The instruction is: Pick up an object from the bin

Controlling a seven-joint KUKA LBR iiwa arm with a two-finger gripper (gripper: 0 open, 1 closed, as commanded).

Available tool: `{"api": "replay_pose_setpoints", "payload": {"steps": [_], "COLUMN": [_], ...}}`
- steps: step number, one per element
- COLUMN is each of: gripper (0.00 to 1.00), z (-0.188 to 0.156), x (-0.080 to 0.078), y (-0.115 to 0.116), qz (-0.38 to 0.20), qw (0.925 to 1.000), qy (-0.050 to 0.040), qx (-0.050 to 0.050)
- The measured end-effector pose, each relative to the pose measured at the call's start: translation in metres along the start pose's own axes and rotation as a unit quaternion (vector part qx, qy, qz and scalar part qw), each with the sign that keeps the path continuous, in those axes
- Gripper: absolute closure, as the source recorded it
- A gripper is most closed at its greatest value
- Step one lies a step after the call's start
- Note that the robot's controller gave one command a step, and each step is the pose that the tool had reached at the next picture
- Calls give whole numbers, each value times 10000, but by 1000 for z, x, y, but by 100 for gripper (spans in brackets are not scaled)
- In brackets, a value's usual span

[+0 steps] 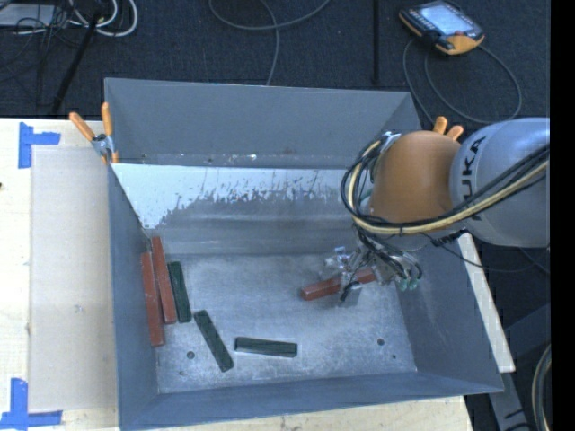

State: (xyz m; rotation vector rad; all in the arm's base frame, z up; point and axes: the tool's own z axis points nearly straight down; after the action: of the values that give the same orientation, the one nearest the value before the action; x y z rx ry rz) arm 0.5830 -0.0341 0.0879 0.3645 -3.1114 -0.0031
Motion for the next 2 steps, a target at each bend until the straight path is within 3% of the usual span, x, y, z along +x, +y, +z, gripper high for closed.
{"api": "replay_pose_setpoints", "payload": {"steps": [2], "gripper": [100], "z": [-43], "x": [-1], "y": [1], "qz": [2], "qw": [10000], "qy": [-21], "qx": [5]}}
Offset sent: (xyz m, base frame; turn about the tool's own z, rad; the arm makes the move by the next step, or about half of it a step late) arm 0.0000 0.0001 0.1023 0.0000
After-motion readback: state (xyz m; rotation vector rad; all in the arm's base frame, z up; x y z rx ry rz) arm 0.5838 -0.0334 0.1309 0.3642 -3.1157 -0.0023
